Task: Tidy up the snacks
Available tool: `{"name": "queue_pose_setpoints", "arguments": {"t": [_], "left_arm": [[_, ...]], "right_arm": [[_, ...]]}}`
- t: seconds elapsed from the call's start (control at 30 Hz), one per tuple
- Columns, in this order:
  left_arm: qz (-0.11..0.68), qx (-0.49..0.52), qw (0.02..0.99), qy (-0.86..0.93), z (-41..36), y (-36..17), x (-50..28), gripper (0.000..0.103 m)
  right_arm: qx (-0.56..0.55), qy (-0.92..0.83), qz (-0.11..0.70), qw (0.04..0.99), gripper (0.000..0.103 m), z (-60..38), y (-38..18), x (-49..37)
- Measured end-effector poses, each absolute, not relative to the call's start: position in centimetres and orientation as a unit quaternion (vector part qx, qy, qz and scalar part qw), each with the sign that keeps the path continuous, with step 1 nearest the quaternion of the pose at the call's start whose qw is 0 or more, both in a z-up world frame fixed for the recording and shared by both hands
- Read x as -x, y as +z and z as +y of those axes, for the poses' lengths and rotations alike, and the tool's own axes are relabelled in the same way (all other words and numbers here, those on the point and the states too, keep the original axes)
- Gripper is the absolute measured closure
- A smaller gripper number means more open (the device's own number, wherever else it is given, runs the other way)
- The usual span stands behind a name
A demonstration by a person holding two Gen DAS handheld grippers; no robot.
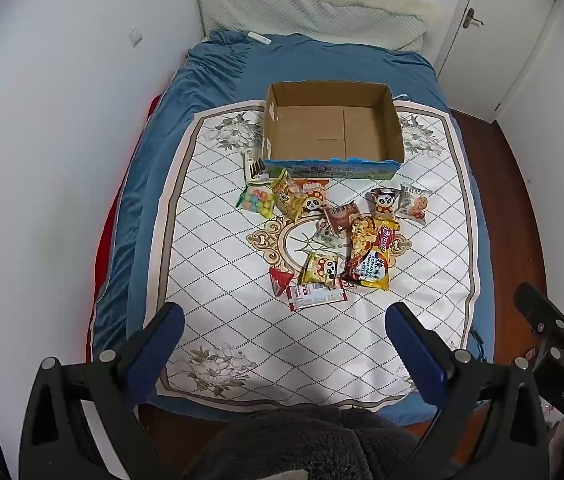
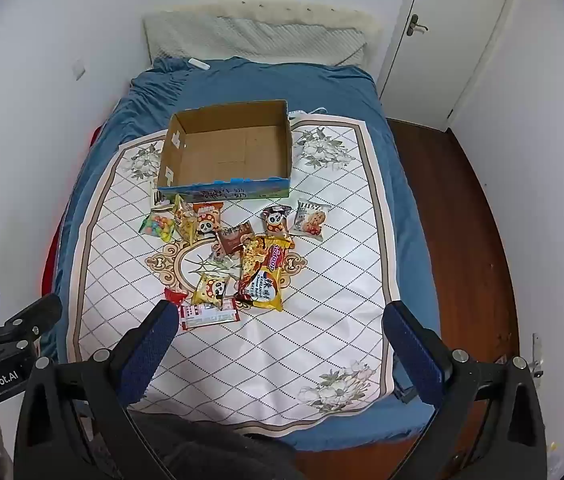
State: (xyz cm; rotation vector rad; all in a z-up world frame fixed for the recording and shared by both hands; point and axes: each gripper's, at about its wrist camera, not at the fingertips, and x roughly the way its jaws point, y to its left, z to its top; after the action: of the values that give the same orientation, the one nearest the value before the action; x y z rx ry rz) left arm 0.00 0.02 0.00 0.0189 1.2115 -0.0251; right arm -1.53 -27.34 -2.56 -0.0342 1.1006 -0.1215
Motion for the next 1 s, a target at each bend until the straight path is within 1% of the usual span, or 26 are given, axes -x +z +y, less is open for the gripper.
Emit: {"name": "queue_pose_setpoints", "arguments": {"t": [0.5,1.0], "left_arm": [[0.564,-0.016,0.825,-0.014,-0.9,0.5,0.8,0.000],[0.555,-0.011,0.831,-0.018,-0.8,1.6,0.7,0.000]], "right_arm": [[0.007,-0.051,0.523,0.851,0.000,-27.5,-2.9,1.7],[0.000,-0.054,0.515,0.855,0.000,-27.8,-1.6,2.0]]}}
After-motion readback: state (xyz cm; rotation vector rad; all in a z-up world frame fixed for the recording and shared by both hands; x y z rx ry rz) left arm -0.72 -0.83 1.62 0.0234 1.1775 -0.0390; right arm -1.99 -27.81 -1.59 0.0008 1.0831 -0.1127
